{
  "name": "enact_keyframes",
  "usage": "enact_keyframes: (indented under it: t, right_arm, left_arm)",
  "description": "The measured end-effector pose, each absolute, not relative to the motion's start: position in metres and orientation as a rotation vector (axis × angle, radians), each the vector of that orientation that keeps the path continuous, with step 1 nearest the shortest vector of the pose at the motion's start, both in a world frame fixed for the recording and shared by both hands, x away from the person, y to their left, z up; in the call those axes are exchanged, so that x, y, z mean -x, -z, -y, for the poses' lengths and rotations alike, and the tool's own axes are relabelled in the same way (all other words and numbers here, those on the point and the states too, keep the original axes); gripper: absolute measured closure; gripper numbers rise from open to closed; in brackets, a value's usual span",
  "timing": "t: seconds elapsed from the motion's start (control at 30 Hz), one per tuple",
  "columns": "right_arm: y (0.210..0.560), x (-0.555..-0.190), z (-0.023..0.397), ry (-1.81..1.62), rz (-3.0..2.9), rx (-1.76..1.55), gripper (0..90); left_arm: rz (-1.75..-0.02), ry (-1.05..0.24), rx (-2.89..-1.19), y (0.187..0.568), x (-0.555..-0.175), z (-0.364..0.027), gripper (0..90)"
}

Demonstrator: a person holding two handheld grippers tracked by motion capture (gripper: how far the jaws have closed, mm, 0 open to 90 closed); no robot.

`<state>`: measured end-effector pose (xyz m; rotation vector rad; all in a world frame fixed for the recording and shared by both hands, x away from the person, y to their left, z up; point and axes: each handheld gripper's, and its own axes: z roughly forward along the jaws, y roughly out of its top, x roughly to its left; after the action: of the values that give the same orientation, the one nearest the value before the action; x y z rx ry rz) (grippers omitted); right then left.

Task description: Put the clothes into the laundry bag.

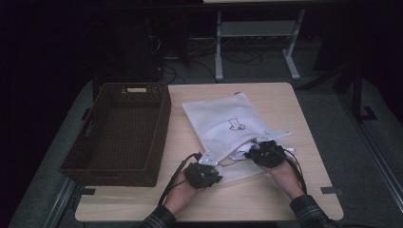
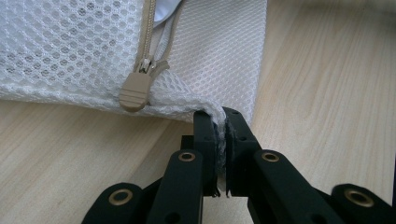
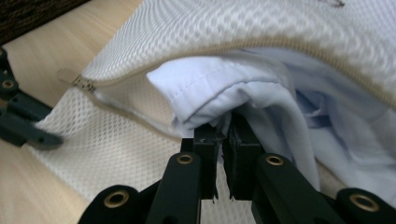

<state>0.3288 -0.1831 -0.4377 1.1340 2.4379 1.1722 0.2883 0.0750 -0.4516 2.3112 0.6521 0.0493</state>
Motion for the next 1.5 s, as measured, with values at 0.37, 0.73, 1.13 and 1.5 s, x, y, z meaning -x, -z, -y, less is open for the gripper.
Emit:
enact_keyframes:
  t: [0.37,0.73,1.13,1.5]
  right_arm:
    - [0.438,-0.348,0.171,-1.156,-2.387,-1.144,83.0]
    - [0.445,-0.371,0.157,-1.129,-2.303,-1.153,83.3]
    - [0.451,-0.392,0.142,-1.137,-2.251,-1.159,83.3]
    - [0.456,-0.414,0.125,-1.087,-2.226,-1.174,83.4]
  left_arm:
    - [-0.651,-0.047,-2.307,0.452,-0.289,-0.076,85.0]
    - [-0.651,-0.048,-2.308,0.450,-0.288,-0.076,85.0]
    - [-0.661,-0.040,-2.300,0.449,-0.290,-0.076,85.3]
    - [-0.686,-0.029,-2.281,0.448,-0.294,-0.080,85.7]
